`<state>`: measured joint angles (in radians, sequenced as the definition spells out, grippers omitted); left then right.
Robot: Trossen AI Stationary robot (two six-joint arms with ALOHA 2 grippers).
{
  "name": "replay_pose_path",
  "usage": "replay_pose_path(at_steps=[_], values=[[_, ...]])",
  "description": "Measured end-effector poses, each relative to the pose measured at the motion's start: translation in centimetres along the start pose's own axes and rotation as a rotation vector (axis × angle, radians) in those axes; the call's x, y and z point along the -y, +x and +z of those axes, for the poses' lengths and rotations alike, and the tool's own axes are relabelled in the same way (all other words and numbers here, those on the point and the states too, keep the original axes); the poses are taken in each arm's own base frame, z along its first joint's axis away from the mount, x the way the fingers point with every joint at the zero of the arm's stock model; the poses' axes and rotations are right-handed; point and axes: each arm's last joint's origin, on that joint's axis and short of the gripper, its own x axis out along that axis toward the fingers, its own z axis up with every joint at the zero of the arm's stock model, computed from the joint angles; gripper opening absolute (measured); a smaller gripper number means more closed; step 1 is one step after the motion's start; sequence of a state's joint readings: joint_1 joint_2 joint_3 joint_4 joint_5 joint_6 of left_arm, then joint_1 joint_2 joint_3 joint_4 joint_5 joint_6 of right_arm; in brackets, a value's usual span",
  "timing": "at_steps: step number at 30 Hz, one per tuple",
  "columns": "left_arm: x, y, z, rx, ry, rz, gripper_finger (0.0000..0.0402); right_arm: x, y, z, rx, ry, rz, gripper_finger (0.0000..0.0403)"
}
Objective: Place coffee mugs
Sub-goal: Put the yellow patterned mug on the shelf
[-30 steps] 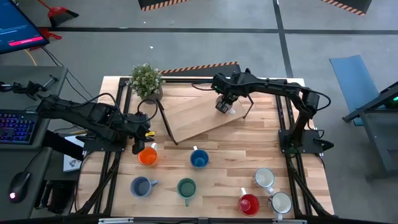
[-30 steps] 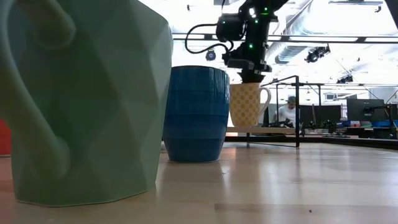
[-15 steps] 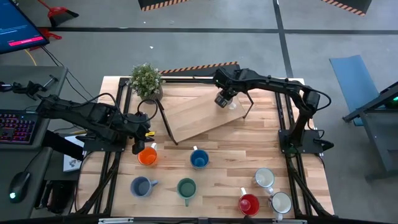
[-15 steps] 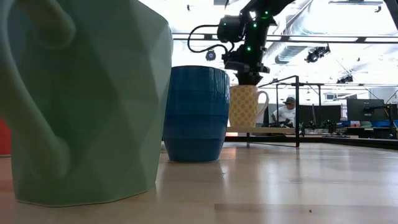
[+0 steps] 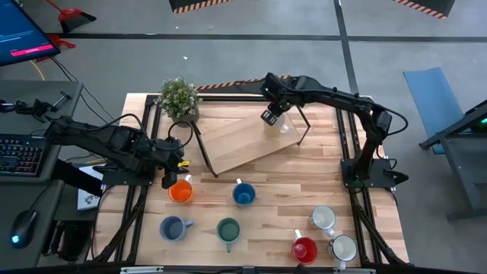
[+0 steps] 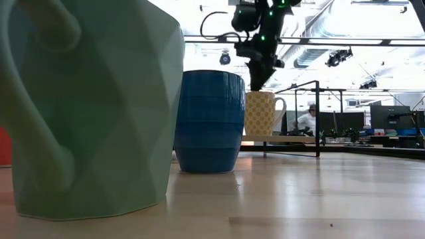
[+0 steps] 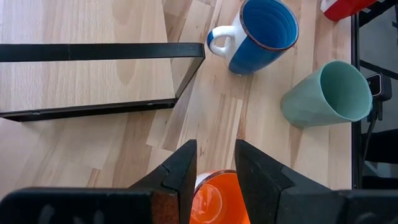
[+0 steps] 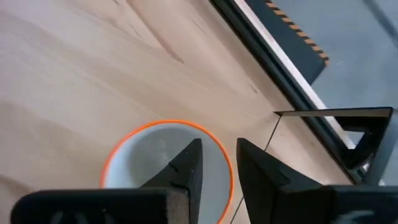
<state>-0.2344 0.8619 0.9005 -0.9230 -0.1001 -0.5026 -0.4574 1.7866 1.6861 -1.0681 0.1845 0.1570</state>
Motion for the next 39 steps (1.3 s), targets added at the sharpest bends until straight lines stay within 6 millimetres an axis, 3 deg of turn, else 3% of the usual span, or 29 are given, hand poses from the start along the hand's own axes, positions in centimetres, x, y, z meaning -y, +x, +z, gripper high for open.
replay_pose_path(at_steps=[4, 13, 18, 24, 36, 39], values=[[0.0, 0.0, 0.0, 0.000, 0.000, 0.000, 0.0099, -0.7, -1.0, 0.1, -0.014, 0.005, 0.087, 0.0076], [0.0, 0.0, 0.0, 0.000, 0.000, 0.000, 0.0099, -5.2, -2.5, -1.7, -0.068, -0.180, 0.206, 0.0073], [0.0, 0.0, 0.0, 0.000, 0.000, 0.000, 0.0099, -7.3, -2.5, -2.6, -0.101, -0.250, 0.187, 0.0073], [0.0, 0.0, 0.0, 0.000, 0.000, 0.000, 0.0099, -8.3, -2.6, -3.2, -0.117, -0.284, 0.145, 0.0073], [0.0, 0.0, 0.0, 0.001, 0.000, 0.000, 0.0099, -9.4, 0.5, -3.2, -0.219, -0.266, 0.171, 0.0073], [0.0, 0.0, 0.0, 0.000, -0.001, 0.000, 0.0099, -8.9, 1.3, -3.0, -0.232, -0.257, 0.125, 0.0073]])
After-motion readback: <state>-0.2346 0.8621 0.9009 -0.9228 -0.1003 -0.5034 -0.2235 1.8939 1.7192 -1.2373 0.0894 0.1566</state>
